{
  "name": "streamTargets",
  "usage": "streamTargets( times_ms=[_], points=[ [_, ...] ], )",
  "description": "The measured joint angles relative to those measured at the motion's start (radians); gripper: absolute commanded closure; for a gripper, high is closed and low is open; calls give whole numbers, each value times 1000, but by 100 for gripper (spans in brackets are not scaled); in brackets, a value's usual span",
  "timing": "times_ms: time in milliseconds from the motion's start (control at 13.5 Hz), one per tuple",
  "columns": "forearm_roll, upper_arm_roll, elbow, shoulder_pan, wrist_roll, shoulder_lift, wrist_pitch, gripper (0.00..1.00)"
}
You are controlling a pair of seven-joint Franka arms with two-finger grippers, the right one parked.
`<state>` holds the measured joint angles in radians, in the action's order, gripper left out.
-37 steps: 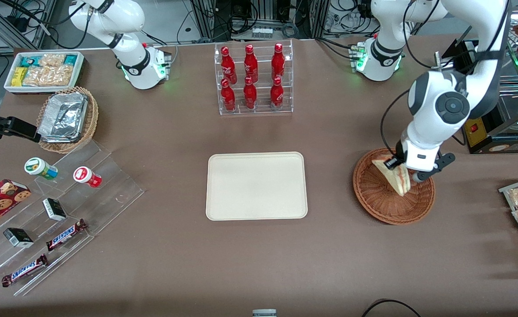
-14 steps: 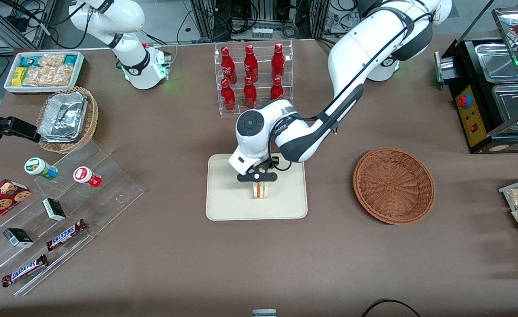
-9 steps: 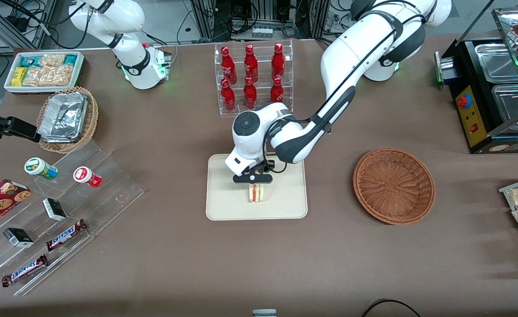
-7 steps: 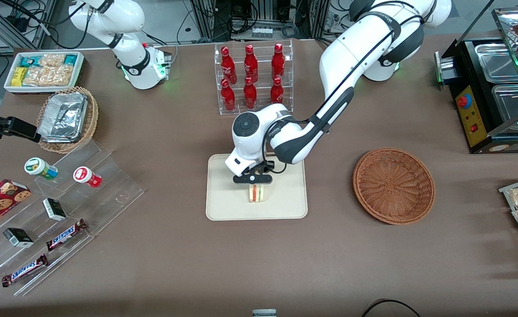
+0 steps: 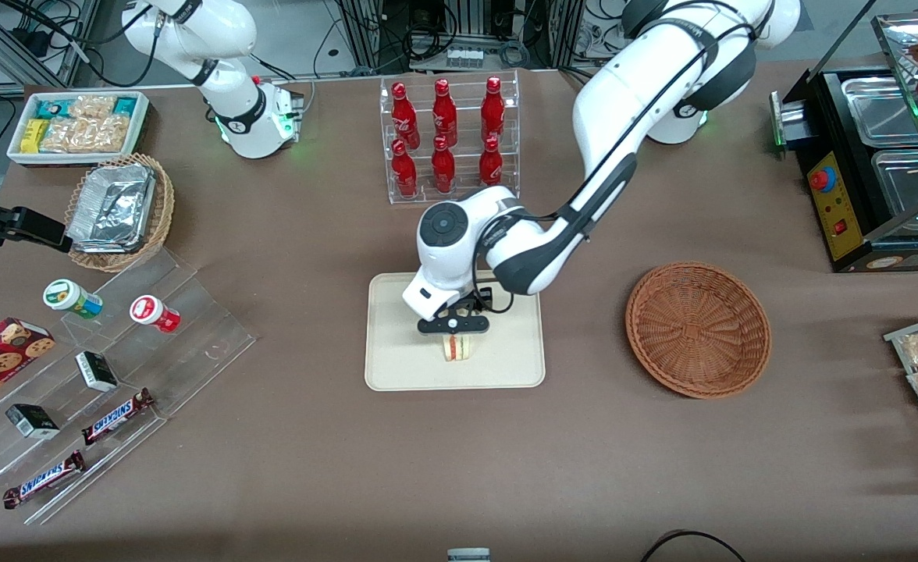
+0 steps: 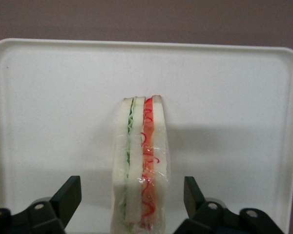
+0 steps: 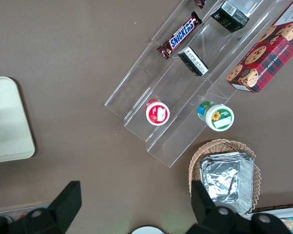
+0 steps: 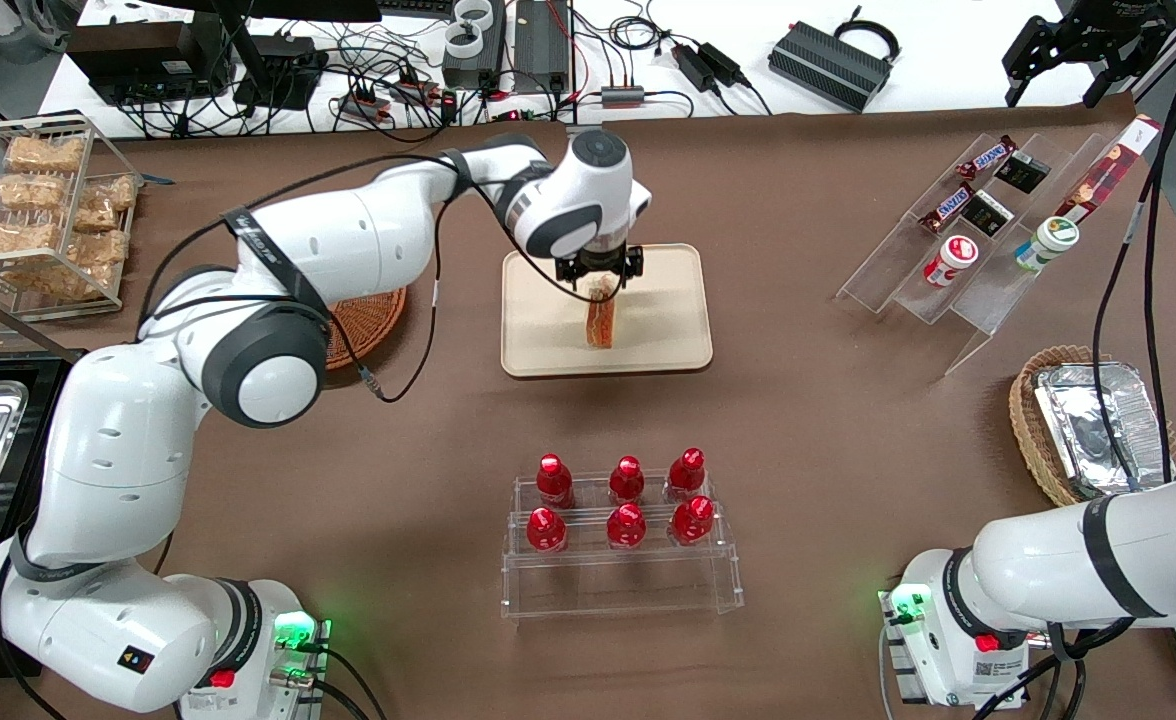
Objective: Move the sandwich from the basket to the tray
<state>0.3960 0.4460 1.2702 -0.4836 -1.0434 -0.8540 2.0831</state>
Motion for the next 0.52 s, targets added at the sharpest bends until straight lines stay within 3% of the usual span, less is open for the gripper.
streamTargets(
  times_ms=[296,519],
  points=[
    [-97,1,21,80,0,194,-250,1],
    [-153,0,149,185,3,426,-350,1]
  ],
)
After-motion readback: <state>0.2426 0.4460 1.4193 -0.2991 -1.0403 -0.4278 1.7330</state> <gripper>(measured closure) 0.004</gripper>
